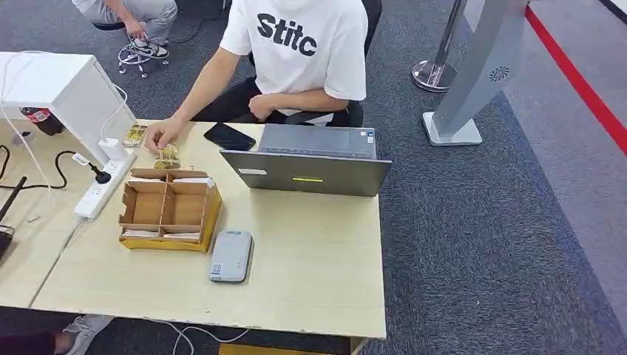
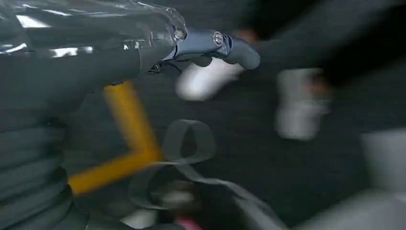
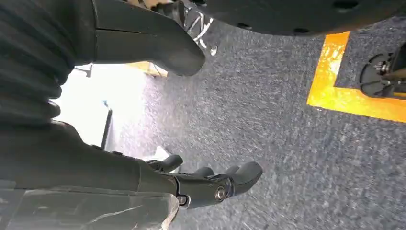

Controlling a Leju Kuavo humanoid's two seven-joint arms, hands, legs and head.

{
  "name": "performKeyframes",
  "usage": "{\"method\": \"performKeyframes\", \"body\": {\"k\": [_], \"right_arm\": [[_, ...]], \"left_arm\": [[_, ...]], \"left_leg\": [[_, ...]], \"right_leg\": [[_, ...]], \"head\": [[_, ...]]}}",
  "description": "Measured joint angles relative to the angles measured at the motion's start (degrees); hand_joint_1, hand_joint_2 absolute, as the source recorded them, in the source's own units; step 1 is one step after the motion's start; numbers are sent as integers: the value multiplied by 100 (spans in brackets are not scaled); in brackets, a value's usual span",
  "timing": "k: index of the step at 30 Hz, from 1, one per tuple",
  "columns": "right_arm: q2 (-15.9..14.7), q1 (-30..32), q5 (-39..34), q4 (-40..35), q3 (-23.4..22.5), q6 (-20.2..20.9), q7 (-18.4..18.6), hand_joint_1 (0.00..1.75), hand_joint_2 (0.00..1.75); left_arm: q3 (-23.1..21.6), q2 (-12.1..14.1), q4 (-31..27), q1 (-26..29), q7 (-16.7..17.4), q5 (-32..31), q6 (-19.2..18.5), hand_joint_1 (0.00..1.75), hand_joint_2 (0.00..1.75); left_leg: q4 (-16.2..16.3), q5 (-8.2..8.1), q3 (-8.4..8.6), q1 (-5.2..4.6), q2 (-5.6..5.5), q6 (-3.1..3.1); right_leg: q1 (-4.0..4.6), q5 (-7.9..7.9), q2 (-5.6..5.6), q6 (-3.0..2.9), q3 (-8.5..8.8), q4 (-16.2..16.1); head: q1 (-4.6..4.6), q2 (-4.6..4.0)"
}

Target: Pass the card to the sensor for recognition and then transmit it.

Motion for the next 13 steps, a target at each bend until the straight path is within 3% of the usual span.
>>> {"method": "performKeyframes", "body": {"k": [1,2,3,4,5,9,12,13], "right_arm": [[0,0,44,-2,-2,33,-2,0,175],[0,-1,84,-7,-4,51,-2,0,175],[0,0,116,-9,-4,75,-2,0,175],[0,1,151,-11,-4,97,-2,175,175],[0,1,162,-15,-4,125,0,175,175],[4,-1,256,-28,-4,96,22,175,175],[35,0,361,-37,-4,-9,2,175,175],[46,0,416,-42,-2,-50,-15,113,175]], "left_arm": [[-2,20,366,-26,479,-205,120,3,175],[-29,18,682,-47,972,-477,227,159,175],[-90,0,955,-48,1389,-724,244,159,175],[-187,-13,1232,-54,1668,-979,239,175,175],[-296,-39,1427,-60,1917,-1202,239,175,175],[-862,-94,1990,-100,2323,-1989,257,175,175],[-1558,-100,2237,-92,2526,-3260,255,175,175],[-1914,-98,2296,-88,2537,-3650,215,173,175]], "left_leg": [[0,0,0,-2,0,1],[0,-1,0,-4,1,1],[0,-1,0,-4,1,3],[1,-1,0,-4,2,4],[1,-2,-1,-4,1,6],[2,-6,2,-8,0,13],[1,-5,3,-6,0,13],[1,-5,3,-6,0,13]], "right_leg": [[-2,1,0,1,1,-3],[-4,2,2,3,1,-7],[-4,3,2,5,2,-11],[-5,4,2,7,4,-15],[-5,5,2,8,5,-17],[-12,5,0,9,9,-18],[-11,5,1,9,9,-16],[-11,5,-1,8,9,-15]], "head": [[2,0],[2,0],[2,0],[4,0],[4,0],[2,0],[2,0],[4,0]]}}
